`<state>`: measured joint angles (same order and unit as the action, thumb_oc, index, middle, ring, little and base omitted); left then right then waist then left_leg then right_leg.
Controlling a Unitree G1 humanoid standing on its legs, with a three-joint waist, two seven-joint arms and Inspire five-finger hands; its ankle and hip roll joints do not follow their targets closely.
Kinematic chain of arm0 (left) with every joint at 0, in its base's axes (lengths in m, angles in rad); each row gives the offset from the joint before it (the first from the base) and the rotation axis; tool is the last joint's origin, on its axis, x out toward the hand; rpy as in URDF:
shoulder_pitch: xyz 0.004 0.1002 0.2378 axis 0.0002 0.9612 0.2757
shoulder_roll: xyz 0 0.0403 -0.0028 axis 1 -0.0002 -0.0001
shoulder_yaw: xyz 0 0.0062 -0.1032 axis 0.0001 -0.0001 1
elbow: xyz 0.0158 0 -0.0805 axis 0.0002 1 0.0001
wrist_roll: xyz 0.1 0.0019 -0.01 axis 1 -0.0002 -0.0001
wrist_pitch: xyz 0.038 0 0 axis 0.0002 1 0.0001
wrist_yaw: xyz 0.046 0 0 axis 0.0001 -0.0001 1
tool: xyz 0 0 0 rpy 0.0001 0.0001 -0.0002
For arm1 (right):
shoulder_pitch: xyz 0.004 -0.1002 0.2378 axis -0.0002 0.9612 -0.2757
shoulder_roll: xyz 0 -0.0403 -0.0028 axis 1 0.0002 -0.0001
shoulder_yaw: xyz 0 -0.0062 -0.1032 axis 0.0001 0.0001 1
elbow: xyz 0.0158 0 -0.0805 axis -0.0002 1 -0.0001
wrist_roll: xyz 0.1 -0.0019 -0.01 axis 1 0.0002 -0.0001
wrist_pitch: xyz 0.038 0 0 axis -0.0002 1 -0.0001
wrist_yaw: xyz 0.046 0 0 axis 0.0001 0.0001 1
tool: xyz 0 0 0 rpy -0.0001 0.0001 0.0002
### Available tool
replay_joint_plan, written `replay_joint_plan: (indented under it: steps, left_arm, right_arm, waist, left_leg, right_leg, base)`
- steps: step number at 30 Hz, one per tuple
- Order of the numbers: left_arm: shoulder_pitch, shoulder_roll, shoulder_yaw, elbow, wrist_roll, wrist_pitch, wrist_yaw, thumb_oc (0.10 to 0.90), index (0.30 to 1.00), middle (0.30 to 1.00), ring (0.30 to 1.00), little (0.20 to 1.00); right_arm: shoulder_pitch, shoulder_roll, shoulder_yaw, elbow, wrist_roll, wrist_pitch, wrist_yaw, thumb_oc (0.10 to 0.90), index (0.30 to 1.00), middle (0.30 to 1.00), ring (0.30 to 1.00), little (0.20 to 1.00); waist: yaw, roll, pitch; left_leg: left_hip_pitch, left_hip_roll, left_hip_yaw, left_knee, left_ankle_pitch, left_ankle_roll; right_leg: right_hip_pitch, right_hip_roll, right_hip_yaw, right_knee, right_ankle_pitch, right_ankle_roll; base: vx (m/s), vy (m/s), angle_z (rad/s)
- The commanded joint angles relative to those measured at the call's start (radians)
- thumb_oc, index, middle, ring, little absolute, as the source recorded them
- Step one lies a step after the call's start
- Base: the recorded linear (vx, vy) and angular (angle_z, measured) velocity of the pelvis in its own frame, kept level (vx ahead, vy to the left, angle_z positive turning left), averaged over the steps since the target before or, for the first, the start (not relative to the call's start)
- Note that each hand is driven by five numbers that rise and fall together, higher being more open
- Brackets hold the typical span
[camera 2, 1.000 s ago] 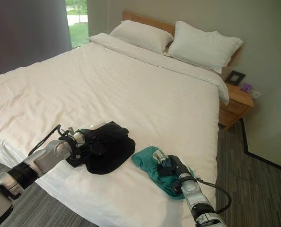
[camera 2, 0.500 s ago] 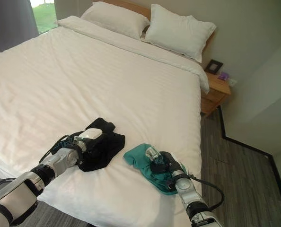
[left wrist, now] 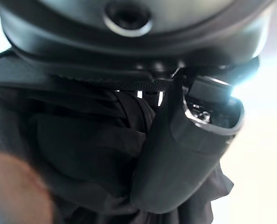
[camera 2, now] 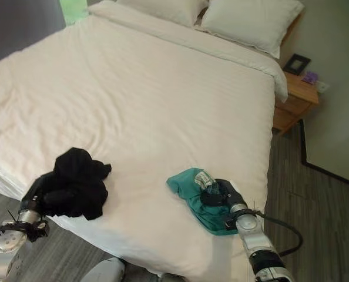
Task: Pick up bed clothes into laundry basket.
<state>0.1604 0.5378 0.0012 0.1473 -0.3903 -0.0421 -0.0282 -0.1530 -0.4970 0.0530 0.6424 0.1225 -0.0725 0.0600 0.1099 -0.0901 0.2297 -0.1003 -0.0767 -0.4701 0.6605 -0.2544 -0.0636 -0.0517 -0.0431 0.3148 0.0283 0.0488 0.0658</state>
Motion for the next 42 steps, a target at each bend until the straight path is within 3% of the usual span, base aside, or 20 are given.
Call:
replay_joint_plan:
  steps: [1,2,5,7,8,9,11,13,15,16,19,24,25,26,27,28,31,35,39,42]
  left_arm:
    - [-0.096,-0.052,-0.012,-0.156,0.008,-0.09,-0.082,0.4,0.3,0.3,0.3,0.3]
    - [-0.146,-0.068,-0.058,-0.188,0.005,-0.086,-0.095,0.4,0.3,0.3,0.3,0.3]
    - [-0.2,-0.071,-0.117,-0.181,0.029,-0.096,-0.106,0.4,0.3,0.3,0.3,0.3]
    - [-0.216,-0.075,-0.142,-0.198,0.005,-0.103,-0.099,0.4,0.3,0.3,0.3,0.3]
    - [-0.212,-0.065,-0.129,-0.198,-0.028,-0.106,-0.089,0.4,0.3,0.3,0.3,0.3]
    - [-0.213,-0.065,-0.128,-0.198,-0.028,-0.106,-0.089,0.4,0.3,0.3,0.3,0.3]
    - [-0.146,-0.047,-0.056,-0.208,-0.06,-0.099,-0.084,0.4,0.3,0.3,0.3,0.3]
    - [-0.082,-0.068,-0.015,-0.213,-0.085,-0.088,-0.071,0.4,0.3,0.3,0.3,0.3]
    - [-0.054,-0.076,0.005,-0.227,-0.087,-0.082,-0.071,0.4,0.3,0.3,0.3,0.3]
    - [-0.015,-0.084,0.049,-0.237,-0.091,-0.084,-0.055,0.4,0.3,0.3,0.3,0.3]
    - [-0.003,-0.078,0.102,-0.229,-0.07,-0.094,-0.027,0.4,0.3,0.3,0.3,0.3]
    - [-0.006,-0.077,0.115,-0.232,-0.063,-0.097,-0.016,0.4,0.3,0.3,0.3,0.3]
    - [0.0,-0.089,0.182,-0.223,-0.039,-0.123,0.041,0.4,0.3,0.3,0.3,0.3]
    - [-0.006,-0.095,0.174,-0.213,-0.034,-0.128,0.05,0.4,0.3,0.3,0.3,0.3]
    - [-0.042,-0.14,0.158,-0.195,-0.048,-0.174,0.093,0.4,0.3,0.3,0.3,0.3]
    - [-0.044,-0.14,0.16,-0.194,-0.048,-0.175,0.093,0.4,0.3,0.3,0.3,0.3]
    - [-0.021,-0.192,0.169,-0.183,-0.071,-0.183,0.093,0.4,0.3,0.3,0.3,0.3]
    - [-0.016,-0.219,0.15,-0.168,-0.072,-0.174,0.103,0.4,0.3,0.3,0.3,0.3]
    - [-0.052,-0.241,0.078,-0.136,-0.048,-0.167,0.133,0.4,0.3,0.3,0.3,0.3]
    - [-0.063,-0.239,0.079,-0.132,-0.05,-0.173,0.142,0.4,0.3,0.3,0.3,0.3]
  right_arm:
    - [0.206,-0.061,-0.032,-0.023,0.008,0.067,0.021,0.4,0.3,0.3,0.3,0.3]
    - [0.26,-0.045,-0.067,-0.045,-0.006,0.077,0.01,0.4,0.3,0.3,0.3,0.3]
    - [0.289,-0.018,-0.098,-0.051,-0.004,0.076,-0.009,0.4,0.3,0.3,0.3,0.3]
    - [0.287,-0.003,-0.099,-0.072,-0.009,0.062,-0.031,0.4,0.3,0.3,0.3,0.3]
    - [0.281,-0.006,-0.088,-0.116,-0.032,0.054,-0.047,0.4,0.3,0.3,0.3,0.3]
    - [0.28,-0.005,-0.088,-0.116,-0.032,0.055,-0.047,0.4,0.3,0.3,0.3,0.3]
    - [0.272,-0.028,-0.092,-0.201,-0.055,0.054,-0.034,0.4,0.3,0.3,0.3,0.3]
    - [0.246,-0.038,-0.106,-0.253,-0.051,0.048,-0.039,0.4,0.3,0.3,0.3,0.3]
    - [0.248,-0.037,-0.12,-0.296,-0.045,0.048,-0.04,0.4,0.3,0.3,0.3,0.3]
    - [0.217,-0.023,-0.128,-0.338,-0.017,0.034,-0.041,0.4,0.3,0.3,0.3,0.3]
    - [0.182,-0.015,-0.136,-0.402,-0.017,0.022,-0.047,0.4,0.3,0.3,0.3,0.3]
    - [0.178,-0.012,-0.136,-0.43,-0.018,0.024,-0.051,0.4,0.3,0.3,0.3,0.3]
    - [0.151,0.017,-0.16,-0.563,0.066,-0.023,-0.081,0.4,0.3,0.3,0.3,0.3]
    - [0.157,0.029,-0.163,-0.579,0.103,-0.037,-0.093,0.4,0.3,0.3,0.3,0.3]
    - [0.096,0.041,-0.119,-0.58,0.207,-0.087,-0.115,0.4,0.3,0.3,0.3,0.3]
    - [0.091,0.04,-0.117,-0.577,0.209,-0.089,-0.115,0.4,0.3,0.3,0.3,0.3]
    - [0.06,0.074,-0.091,-0.593,0.277,-0.111,-0.1,0.4,0.3,0.3,0.3,0.3]
    - [0.089,0.099,-0.104,-0.605,0.282,-0.111,-0.113,0.4,0.3,0.3,0.3,0.3]
    - [0.184,0.145,-0.151,-0.627,0.298,-0.124,-0.139,0.4,0.3,0.3,0.3,0.3]
    - [0.211,0.158,-0.155,-0.628,0.293,-0.124,-0.147,0.4,0.3,0.3,0.3,0.3]
  waist:
    - [-0.121,0.026,-0.069]
    - [-0.183,0.03,-0.074]
    - [-0.215,0.011,-0.073]
    - [-0.232,0.007,-0.043]
    - [-0.235,0.018,0.001]
    - [-0.235,0.015,0.002]
    - [-0.218,0.041,0.006]
    - [-0.187,0.061,-0.02]
    - [-0.169,0.063,-0.037]
    - [-0.114,0.062,-0.076]
    - [-0.081,0.047,-0.114]
    - [-0.083,0.034,-0.123]
    - [-0.092,0.019,-0.146]
    - [-0.099,0.023,-0.14]
    - [-0.04,0.015,-0.091]
    - [-0.041,0.016,-0.086]
    - [-0.04,-0.032,-0.062]
    - [-0.06,-0.029,-0.077]
    - [-0.121,0.04,-0.102]
    - [-0.144,0.047,-0.112]
  left_leg:
    - [0.207,0.167,0.02,-0.369,0.179,-0.024]
    - [0.262,0.18,0.081,-0.446,0.059,-0.011]
    - [0.281,0.141,0.147,-0.511,-0.017,0.018]
    - [0.267,0.103,0.203,-0.548,-0.019,0.053]
    - [0.223,0.082,0.31,-0.532,0.01,0.062]
    - [0.222,0.08,0.31,-0.533,0.014,0.061]
    - [0.172,0.094,0.479,-0.572,0.092,0.075]
    - [0.134,0.122,0.573,-0.588,0.129,0.09]
    - [0.12,0.131,0.62,-0.595,0.143,0.089]
    - [0.082,0.159,0.723,-0.587,0.169,0.076]
    - [0.061,0.217,0.834,-0.59,0.202,0.035]
    - [0.039,0.238,0.858,-0.587,0.224,0.021]
    - [-0.018,0.389,0.952,-0.649,0.395,-0.078]
    - [-0.018,0.415,0.944,-0.694,0.454,-0.102]
    - [-0.007,0.325,0.565,-0.707,0.411,-0.085]
    - [-0.009,0.326,0.563,-0.699,0.407,-0.085]
    - [0.03,0.166,0.314,-0.446,0.208,-0.032]
    - [0.036,0.077,0.319,-0.458,0.147,0.015]
    - [0.108,0.019,0.368,-0.653,0.201,0.075]
    - [0.124,0.028,0.388,-0.707,0.24,0.068]
  right_leg:
    - [-0.108,0.003,0.062,0.085,0.021,0.123]
    - [-0.149,0.0,0.103,0.081,0.055,0.147]
    - [-0.184,-0.02,0.14,-0.022,0.161,0.185]
    - [-0.244,-0.017,0.073,-0.112,0.221,0.196]
    - [-0.258,-0.044,-0.11,-0.056,0.16,0.172]
    - [-0.261,-0.046,-0.109,-0.052,0.159,0.171]
    - [-0.211,-0.095,-0.289,0.206,0.056,0.102]
    - [-0.15,-0.155,-0.362,0.347,-0.011,0.07]
    - [-0.098,-0.198,-0.398,0.336,-0.023,0.064]
    - [0.036,-0.353,-0.531,0.294,0.016,0.068]
    - [0.129,-0.451,-0.639,0.232,0.072,0.127]
    - [0.15,-0.454,-0.628,0.202,0.098,0.145]
    - [0.184,-0.358,-0.618,0.03,-0.046,0.188]
    - [0.174,-0.311,-0.582,-0.009,-0.096,0.168]
    - [0.124,-0.199,-0.469,-0.063,-0.089,0.104]
    - [0.126,-0.198,-0.469,-0.064,-0.087,0.104]
    - [0.077,-0.086,-0.277,-0.103,-0.043,0.055]
    - [0.062,-0.035,-0.205,-0.112,-0.028,0.041]
    - [0.046,0.03,-0.221,-0.103,-0.023,0.027]
    - [0.048,0.038,-0.231,-0.097,-0.028,0.017]
  base:
    - [-0.4,0.406,-0.92]
    - [-0.28,0.185,-0.72]
    - [-0.48,0.261,-0.94]
    - [-0.8,0.274,-1.49]
    - [-0.57,0.128,-1.73]
    - [-0.88,0.185,-1.95]
    - [-0.76,0.058,-2.04]
    - [-0.65,-0.018,-3.06]
    - [-0.54,-0.159,-2.51]
    - [-0.49,-0.258,-1.86]
    - [-0.34,-0.383,-1.7]
    - [-0.19,-0.296,-0.72]
    - [-0.76,-1.231,-0.14]
    - [-0.78,-1.577,-1.43]
    - [-0.27,-0.749,-2.44]
    - [-0.22,-0.763,-2.81]
    - [-0.11,-0.532,-2.27]
    - [-0.03,-0.276,-1.8]
    - [-0.03,-0.039,-0.66]
    - [-0.06,-0.062,-0.17]
